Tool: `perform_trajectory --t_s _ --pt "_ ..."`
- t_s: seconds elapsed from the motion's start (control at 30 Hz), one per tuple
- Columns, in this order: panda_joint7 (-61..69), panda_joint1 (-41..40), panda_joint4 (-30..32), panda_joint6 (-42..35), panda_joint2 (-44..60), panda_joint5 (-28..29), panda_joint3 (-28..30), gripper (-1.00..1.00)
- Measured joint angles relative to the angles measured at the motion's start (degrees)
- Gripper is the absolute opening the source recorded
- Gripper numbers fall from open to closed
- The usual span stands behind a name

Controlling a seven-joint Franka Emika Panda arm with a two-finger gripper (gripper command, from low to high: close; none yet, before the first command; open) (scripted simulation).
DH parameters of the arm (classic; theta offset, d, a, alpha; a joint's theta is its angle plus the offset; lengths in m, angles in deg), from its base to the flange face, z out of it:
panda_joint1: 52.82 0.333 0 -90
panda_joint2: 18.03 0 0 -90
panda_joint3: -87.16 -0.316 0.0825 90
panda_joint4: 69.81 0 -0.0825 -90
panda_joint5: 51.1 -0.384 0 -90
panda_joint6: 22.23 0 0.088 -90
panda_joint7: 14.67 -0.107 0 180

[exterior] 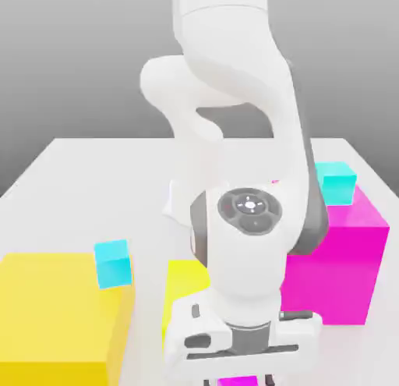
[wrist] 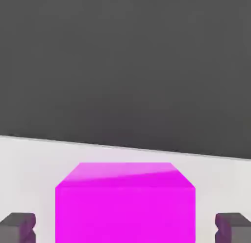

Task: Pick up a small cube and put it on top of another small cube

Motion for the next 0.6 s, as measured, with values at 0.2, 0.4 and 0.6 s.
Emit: perform_trajectory --t_s 0.2,0.4,0.6 --pt "0.1 -0.2 0.6 -2.3 -2.9 -0.1 -0.2 -1.0" --pt "-3.1 -2.3 4.9 -10.1 -15.0 -2.8 1.6 -1.0" --pt "-12.6 -8.2 11.1 -16.4 -27.5 -3.3 5.2 -1.0"
